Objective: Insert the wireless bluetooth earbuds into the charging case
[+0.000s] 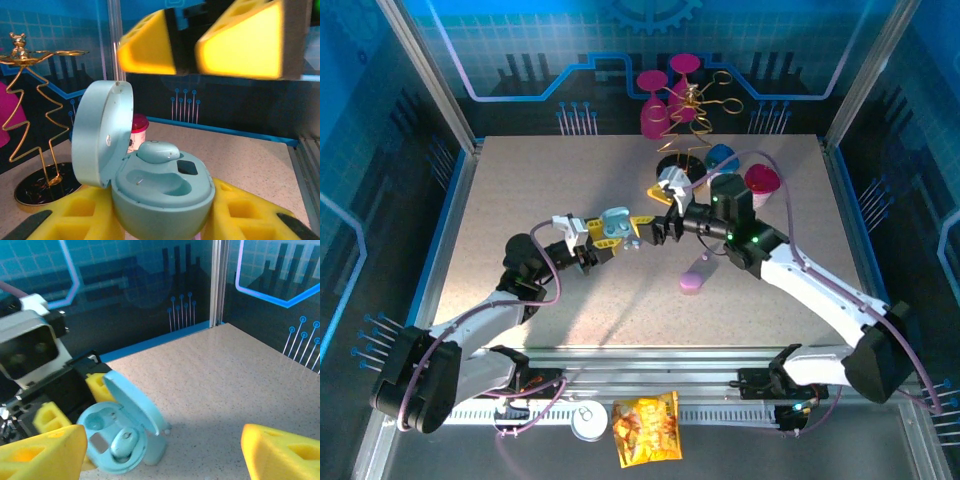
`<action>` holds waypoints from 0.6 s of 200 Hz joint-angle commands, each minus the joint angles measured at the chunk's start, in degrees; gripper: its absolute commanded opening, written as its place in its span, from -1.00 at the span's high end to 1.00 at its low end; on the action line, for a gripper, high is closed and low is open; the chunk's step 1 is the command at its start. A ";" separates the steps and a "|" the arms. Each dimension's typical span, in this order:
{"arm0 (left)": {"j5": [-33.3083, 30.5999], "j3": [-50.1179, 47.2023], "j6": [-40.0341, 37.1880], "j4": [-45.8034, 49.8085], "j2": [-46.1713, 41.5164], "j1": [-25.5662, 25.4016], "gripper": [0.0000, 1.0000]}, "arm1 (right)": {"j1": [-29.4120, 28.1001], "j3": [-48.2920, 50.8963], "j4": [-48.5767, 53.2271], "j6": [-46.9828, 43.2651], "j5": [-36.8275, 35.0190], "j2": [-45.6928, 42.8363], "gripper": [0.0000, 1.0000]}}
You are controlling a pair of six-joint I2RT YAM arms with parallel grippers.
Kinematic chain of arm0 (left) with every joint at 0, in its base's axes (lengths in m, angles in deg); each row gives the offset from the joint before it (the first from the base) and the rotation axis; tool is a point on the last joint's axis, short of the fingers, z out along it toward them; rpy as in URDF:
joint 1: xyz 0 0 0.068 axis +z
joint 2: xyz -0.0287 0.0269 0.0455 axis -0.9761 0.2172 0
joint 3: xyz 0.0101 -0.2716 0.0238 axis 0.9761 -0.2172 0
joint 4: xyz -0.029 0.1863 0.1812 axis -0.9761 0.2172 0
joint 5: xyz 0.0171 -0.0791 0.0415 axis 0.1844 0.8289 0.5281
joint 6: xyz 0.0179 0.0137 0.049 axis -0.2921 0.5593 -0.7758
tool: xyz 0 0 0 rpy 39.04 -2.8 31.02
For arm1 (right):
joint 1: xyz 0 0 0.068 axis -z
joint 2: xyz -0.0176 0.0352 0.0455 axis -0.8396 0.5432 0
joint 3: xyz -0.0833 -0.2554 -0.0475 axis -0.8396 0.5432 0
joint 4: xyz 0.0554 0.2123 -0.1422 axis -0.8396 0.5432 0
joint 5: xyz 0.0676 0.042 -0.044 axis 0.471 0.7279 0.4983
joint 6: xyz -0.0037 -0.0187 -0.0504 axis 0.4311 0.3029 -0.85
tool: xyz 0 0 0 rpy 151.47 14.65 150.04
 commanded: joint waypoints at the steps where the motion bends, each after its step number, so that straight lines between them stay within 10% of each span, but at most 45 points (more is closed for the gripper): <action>1: -2.38 3.10 2.30 -1.80 0.80 0.20 0.65 | 1.69 2.99 -3.74 4.53 0.79 -3.20 -0.62; 120: -5.66 8.51 10.65 2.50 -0.40 0.93 0.66 | 5.62 11.21 4.89 18.90 -10.15 0.88 -0.59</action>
